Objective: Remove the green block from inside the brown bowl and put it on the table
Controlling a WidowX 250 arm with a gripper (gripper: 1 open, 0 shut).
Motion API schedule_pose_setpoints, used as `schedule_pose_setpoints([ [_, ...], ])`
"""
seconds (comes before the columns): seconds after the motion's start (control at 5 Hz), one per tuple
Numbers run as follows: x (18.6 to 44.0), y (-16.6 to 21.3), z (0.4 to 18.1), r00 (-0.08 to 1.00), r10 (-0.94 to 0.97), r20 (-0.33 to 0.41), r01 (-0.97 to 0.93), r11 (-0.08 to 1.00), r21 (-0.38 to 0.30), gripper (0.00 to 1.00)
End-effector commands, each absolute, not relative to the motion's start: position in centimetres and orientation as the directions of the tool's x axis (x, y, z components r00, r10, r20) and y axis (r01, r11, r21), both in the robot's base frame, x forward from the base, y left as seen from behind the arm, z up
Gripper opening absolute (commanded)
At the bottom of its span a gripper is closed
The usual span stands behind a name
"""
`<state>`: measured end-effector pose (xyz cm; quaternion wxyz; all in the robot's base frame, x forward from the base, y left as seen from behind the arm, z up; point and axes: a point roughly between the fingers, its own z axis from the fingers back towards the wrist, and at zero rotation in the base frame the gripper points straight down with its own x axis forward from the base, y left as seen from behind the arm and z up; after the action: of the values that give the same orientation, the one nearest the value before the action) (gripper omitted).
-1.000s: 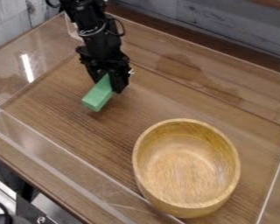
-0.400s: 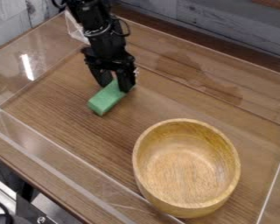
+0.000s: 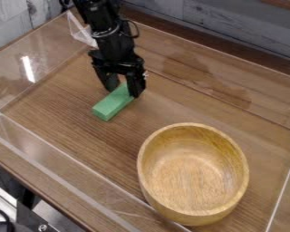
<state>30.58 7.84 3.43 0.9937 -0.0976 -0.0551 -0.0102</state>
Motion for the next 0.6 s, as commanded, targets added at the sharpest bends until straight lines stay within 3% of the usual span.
schedule_pose_setpoints([
  [0.0,31.87,7.76,4.67,0.988,-0.011,0.155,0.040,0.982,-0.183,1.00],
  [0.2,31.93,7.61,4.34,0.990,-0.006,0.142,0.033,0.981,-0.190,1.00],
  [0.4,31.98,7.45,4.02,0.992,-0.001,0.128,0.026,0.980,-0.197,0.00],
])
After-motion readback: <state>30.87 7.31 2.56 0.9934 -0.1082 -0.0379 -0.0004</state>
